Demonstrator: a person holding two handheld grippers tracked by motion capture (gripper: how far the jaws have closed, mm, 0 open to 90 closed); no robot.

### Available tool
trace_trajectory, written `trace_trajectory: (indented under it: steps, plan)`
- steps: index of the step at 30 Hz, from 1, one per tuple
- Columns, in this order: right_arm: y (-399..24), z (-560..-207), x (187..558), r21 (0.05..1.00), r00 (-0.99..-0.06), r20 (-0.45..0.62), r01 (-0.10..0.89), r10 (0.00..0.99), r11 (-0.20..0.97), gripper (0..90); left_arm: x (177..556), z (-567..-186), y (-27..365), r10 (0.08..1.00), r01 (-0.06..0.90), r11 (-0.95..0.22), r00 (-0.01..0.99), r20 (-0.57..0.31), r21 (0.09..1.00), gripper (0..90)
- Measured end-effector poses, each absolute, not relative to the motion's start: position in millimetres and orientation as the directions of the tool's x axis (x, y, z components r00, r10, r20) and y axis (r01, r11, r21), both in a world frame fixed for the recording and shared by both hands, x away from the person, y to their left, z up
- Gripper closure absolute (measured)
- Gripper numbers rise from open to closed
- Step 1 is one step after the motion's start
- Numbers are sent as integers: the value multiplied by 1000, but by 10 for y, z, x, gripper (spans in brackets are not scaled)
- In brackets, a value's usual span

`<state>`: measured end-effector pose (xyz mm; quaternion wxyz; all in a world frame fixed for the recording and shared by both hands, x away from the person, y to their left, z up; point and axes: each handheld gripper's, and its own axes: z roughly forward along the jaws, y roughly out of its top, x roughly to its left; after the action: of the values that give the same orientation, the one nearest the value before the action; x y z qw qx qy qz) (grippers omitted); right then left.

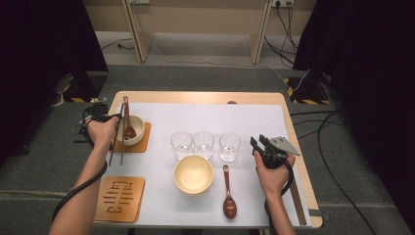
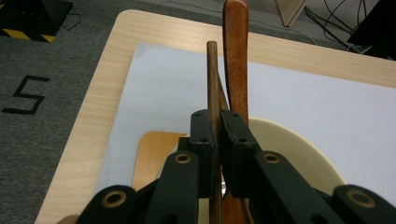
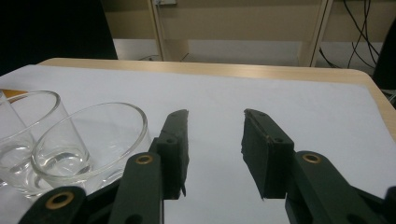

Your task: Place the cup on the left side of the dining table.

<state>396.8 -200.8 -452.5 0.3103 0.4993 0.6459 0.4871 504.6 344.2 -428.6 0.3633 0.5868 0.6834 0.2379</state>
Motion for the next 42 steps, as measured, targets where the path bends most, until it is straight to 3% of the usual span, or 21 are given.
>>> trace_trajectory:
  steps: [11,18,23,36,42]
  plan:
    - [-2007,-4521,3970,939,-309,84,342,947,28,610,5021,-4241,3459,975,623,193,-38,-218,758,780]
    - [-2007,-4513,3971,938,-313,86,346,946,29,606,4979,-4211,3354,990,657,89,24,-139,749,594]
    - [-2005,-4508,3969,937,-312,87,348,946,28,605,4994,-4230,3328,995,682,51,24,-92,729,594]
    - [-2017,-4509,3968,935,-312,91,353,946,26,605,5011,-4268,3295,992,696,96,-6,-128,711,737]
    - [-2018,-4512,3968,934,-313,91,355,946,27,606,5002,-4273,3298,989,691,112,-10,-146,714,729]
